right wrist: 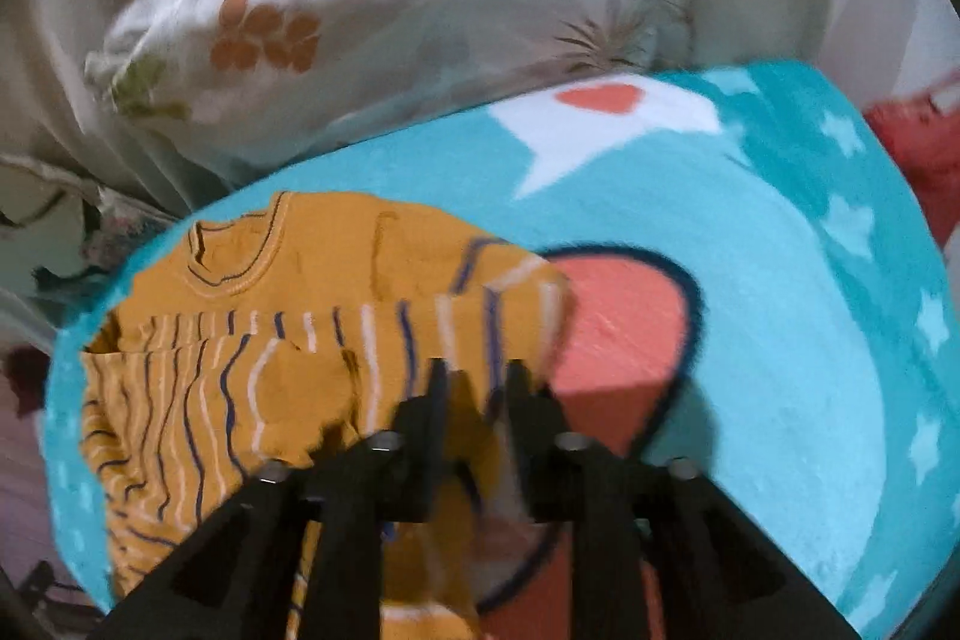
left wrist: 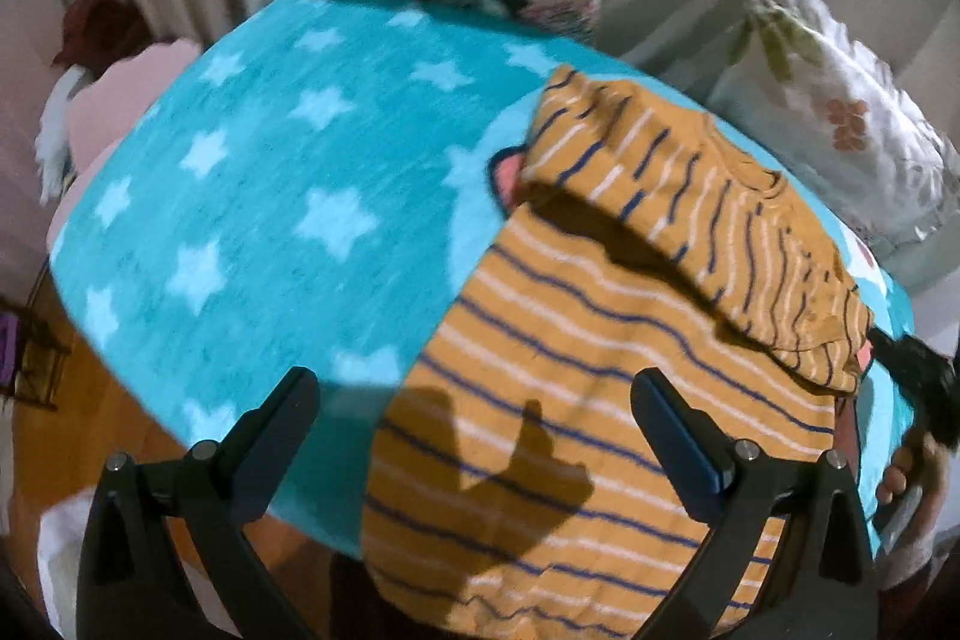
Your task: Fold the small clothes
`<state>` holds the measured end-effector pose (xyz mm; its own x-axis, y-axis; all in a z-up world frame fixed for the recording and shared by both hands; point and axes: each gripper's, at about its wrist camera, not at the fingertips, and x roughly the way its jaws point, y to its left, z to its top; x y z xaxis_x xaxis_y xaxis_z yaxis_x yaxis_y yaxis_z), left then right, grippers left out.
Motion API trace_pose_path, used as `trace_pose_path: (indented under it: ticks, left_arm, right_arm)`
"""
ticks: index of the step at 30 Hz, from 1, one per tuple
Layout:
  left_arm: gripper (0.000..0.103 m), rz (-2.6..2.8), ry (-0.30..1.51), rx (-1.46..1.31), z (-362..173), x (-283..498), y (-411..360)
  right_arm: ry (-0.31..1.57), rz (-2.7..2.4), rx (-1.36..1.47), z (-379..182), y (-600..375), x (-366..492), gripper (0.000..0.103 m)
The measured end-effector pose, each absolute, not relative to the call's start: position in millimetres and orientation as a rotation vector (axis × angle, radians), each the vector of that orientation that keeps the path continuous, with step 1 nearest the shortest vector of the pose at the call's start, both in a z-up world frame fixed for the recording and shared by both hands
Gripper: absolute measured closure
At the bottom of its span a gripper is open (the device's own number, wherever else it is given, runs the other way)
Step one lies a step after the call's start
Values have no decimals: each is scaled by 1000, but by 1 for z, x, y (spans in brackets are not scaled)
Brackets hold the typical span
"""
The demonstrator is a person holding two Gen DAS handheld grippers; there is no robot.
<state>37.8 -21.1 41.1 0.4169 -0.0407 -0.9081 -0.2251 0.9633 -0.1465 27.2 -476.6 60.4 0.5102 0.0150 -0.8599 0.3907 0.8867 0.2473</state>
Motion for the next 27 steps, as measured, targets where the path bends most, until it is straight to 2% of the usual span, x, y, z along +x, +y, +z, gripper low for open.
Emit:
trace_pose_path:
  ticks: [9, 11, 16, 27]
  left_arm:
    - [0, 36, 1179, -203, 11, 34, -20]
    - [0, -13, 1185, -192, 2, 38, -19]
    - [0, -145, 1202, -191, -18, 33, -10]
    - [0, -281, 1209, -324, -20, -22, 69]
  right_arm:
    - [1069, -189, 702, 28, -479, -63, 70]
    - [1089, -136, 796, 17, -466, -83, 62]
    - [1082, -95, 896, 8, -421, -127, 53]
    - [1076, -25, 923, 1, -315, -187, 52]
